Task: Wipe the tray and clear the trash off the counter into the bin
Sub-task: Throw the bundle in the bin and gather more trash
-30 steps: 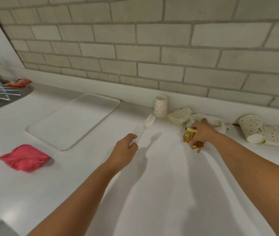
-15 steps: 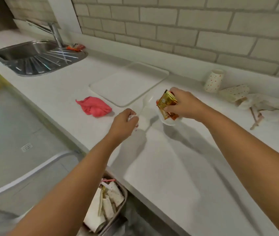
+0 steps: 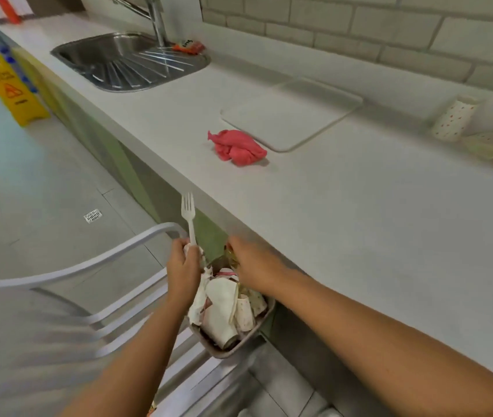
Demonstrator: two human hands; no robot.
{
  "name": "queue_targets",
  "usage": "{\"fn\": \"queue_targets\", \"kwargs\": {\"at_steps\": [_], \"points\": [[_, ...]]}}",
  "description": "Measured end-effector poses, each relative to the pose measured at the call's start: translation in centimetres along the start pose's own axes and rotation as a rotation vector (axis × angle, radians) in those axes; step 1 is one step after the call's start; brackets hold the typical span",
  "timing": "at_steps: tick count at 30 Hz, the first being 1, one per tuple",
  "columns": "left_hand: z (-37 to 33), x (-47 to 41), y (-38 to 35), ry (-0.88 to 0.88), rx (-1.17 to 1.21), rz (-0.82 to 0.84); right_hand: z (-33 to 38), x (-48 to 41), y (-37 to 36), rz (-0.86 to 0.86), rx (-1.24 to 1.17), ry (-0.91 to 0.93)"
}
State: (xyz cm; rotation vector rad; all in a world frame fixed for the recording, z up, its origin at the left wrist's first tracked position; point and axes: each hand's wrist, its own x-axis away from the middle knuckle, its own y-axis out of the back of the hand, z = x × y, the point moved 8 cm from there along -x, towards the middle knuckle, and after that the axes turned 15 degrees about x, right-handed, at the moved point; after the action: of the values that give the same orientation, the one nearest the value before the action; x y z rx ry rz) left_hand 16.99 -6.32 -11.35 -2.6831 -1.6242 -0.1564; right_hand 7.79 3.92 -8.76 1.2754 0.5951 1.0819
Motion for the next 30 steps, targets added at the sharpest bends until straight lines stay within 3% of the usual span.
{"fn": "queue_targets", "kwargs": {"at_steps": [7,13,17,19,23,30], "points": [[6.8,2.0,1.3,0.232,-0.054,0.051,-2.8,-0.8,-8.3,0.098,0.028,-0.158],[10.3,2.6,1.4,0.331,-0.128,0.099,-5.1,-1.3,-12.3,0.188,0.038,-0.255],[11.4,2.7,1.2,0.363,-0.107,0.146,-4.3,-2.2,-11.1,0.073,0.039,-0.221],[11.5,2.8,0.7,0.358,-0.089,0.198,-2.7,-3.0,-9.9,0.008,-0.115,-0.179],[11.4,3.2,-0.4,0.334,-0.097,0.33,-0.6,-4.3,-8.9,0.036,-0.679,-0.221],[11.6,2.4,-0.8,0.283,-0.139,0.466,-1.9,-4.7,-7.9,-0.046,-0.664,-0.269]]}}
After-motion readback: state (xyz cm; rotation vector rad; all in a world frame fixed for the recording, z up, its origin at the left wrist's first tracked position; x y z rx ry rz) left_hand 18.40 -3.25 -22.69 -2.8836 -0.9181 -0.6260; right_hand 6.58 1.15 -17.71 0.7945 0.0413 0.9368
